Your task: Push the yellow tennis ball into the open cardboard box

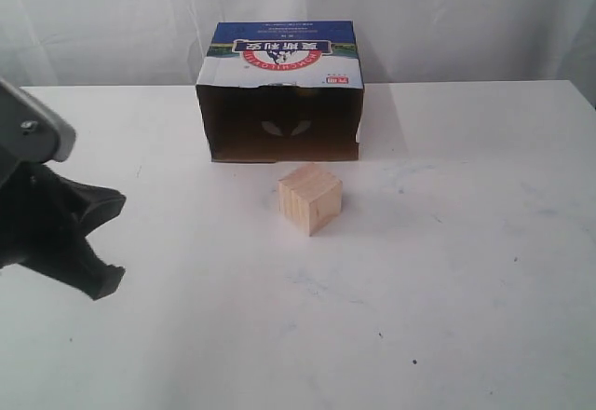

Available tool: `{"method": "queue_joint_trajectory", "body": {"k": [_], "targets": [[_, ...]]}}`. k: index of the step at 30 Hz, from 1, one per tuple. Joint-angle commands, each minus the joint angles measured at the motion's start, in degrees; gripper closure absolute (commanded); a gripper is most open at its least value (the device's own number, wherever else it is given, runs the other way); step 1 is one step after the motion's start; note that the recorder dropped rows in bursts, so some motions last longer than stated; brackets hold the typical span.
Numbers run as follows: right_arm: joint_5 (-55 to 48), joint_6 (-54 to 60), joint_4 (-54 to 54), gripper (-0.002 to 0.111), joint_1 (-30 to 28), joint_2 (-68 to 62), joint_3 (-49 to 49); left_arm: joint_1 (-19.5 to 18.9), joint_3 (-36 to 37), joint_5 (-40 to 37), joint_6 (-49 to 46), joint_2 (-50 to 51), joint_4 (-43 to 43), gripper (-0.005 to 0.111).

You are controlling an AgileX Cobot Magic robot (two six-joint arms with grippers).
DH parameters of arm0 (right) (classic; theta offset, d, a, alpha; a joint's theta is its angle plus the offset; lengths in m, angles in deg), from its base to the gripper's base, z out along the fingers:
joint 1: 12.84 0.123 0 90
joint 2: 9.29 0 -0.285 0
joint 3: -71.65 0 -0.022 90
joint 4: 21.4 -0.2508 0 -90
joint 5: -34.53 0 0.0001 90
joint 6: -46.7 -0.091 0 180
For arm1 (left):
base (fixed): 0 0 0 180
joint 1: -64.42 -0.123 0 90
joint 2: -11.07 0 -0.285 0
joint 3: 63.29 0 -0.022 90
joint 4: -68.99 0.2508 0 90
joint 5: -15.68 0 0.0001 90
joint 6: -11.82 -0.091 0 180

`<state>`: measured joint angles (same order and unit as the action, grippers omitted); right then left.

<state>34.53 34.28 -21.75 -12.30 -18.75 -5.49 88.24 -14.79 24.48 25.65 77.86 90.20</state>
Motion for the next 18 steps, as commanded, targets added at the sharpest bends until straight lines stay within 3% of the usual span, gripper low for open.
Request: {"method": "queue_joint_trajectory", "body": {"k": [1,11,18], "targets": [[0.33,-0.24,-0.03,0.108,0.00,0.26,-0.07,0.32,5.32,0.20,-6.71,-9.18,-10.37,0.107],[0.33,-0.24,-0.03,0.108,0.00,0.26,-0.07,0.32,13.67,0.20,-7.24,-28.00,-13.72,0.107],[0.33,-0.24,-0.03,0.108,0.00,0.26,-0.07,0.32,18.64,0.20,-7.24,-35.41,-13.82,0.107]]}}
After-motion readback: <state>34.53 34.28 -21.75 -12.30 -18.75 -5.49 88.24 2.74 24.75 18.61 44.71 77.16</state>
